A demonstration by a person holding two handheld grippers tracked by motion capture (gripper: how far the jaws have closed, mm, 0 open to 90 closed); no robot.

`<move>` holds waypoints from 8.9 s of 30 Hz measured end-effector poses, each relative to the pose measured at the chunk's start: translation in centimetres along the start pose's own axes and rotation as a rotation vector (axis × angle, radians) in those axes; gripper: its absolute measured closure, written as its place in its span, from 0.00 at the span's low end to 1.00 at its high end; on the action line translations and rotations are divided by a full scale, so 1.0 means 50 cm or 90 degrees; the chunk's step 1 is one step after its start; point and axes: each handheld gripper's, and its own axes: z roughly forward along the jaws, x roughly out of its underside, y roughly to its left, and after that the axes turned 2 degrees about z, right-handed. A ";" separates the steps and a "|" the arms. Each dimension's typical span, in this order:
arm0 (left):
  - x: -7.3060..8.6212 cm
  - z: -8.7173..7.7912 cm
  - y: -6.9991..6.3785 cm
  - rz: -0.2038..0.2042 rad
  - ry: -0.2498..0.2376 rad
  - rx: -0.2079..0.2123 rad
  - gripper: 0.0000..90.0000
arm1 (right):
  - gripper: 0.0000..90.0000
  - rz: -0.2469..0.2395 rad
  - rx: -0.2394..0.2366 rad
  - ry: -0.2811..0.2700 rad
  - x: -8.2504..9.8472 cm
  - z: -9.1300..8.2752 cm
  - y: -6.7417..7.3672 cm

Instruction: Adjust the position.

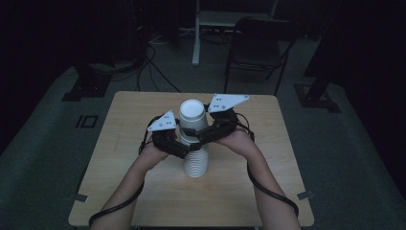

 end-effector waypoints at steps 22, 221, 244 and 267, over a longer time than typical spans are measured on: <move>-0.001 0.001 0.000 -0.001 0.002 -0.001 0.06 | 0.20 0.008 0.023 -0.021 -0.036 -0.019 0.004; 0.036 0.078 -0.191 -0.067 -0.088 0.192 0.71 | 0.20 0.066 0.076 -0.034 0.204 -0.262 0.109; 0.027 0.062 -0.178 -0.103 -0.092 0.257 0.96 | 0.18 0.098 0.021 -0.029 0.225 -0.263 0.094; 0.009 0.080 -0.193 -0.075 0.024 0.197 0.97 | 0.16 0.121 0.029 0.093 0.301 -0.236 0.095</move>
